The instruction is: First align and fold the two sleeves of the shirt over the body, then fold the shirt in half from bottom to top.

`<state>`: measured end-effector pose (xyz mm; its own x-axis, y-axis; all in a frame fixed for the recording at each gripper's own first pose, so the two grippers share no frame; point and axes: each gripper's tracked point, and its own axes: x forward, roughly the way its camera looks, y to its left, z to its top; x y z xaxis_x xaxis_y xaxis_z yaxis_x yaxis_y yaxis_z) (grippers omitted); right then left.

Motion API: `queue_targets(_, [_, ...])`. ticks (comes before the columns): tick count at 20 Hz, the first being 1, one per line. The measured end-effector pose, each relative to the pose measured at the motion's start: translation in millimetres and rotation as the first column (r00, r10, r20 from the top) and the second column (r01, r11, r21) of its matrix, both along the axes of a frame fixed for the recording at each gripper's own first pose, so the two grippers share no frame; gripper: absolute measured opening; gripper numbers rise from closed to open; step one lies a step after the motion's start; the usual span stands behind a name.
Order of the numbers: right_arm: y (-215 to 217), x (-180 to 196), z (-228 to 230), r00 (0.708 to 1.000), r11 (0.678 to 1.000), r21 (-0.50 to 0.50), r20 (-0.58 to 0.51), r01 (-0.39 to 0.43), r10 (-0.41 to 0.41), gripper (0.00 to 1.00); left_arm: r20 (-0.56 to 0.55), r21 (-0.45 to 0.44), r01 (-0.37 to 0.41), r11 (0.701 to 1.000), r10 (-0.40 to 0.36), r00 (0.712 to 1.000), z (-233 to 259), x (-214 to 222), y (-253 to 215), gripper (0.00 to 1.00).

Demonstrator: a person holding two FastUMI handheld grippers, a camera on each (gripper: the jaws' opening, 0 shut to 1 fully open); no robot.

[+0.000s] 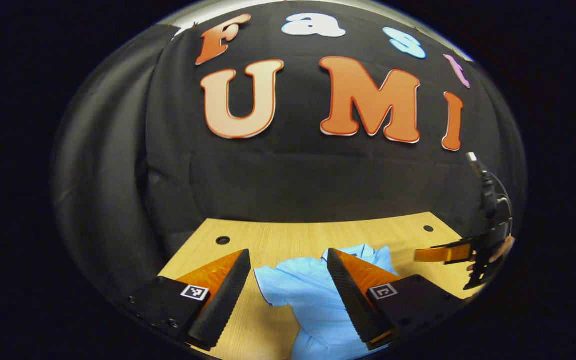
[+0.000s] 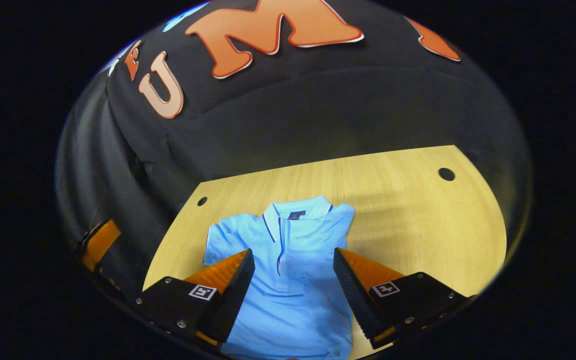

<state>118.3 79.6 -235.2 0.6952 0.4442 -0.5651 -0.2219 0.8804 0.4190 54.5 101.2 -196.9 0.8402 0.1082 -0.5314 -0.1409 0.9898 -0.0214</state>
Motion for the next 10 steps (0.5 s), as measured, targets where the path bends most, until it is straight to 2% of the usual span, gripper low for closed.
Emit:
queue_targets(4, [-27.2, -30.2, 13.2, 0.991, 0.991, -0.04, 0.052, 0.127, -0.125, 0.98, -0.149, -0.072, 0.041, 0.997, -0.051, 0.987, -56.3, 26.4, 16.6, 0.99])
queue_targets(7, [-42.7, -54.7, 11.7, 0.977, 0.974, -0.08, 0.051, 0.21, -0.206, 0.98, -0.251, -0.114, 0.036, 0.993, -0.064, 0.966, -104.3, 41.6, 25.6, 0.98])
queue_targets(10, [-56.0, -84.2, 9.7, 0.961, 0.955, -0.102, 0.039, 0.278, -0.275, 0.99, -0.357, -0.159, 0.013, 0.987, -0.07, 0.931, -145.7, 49.7, 34.6, 0.98])
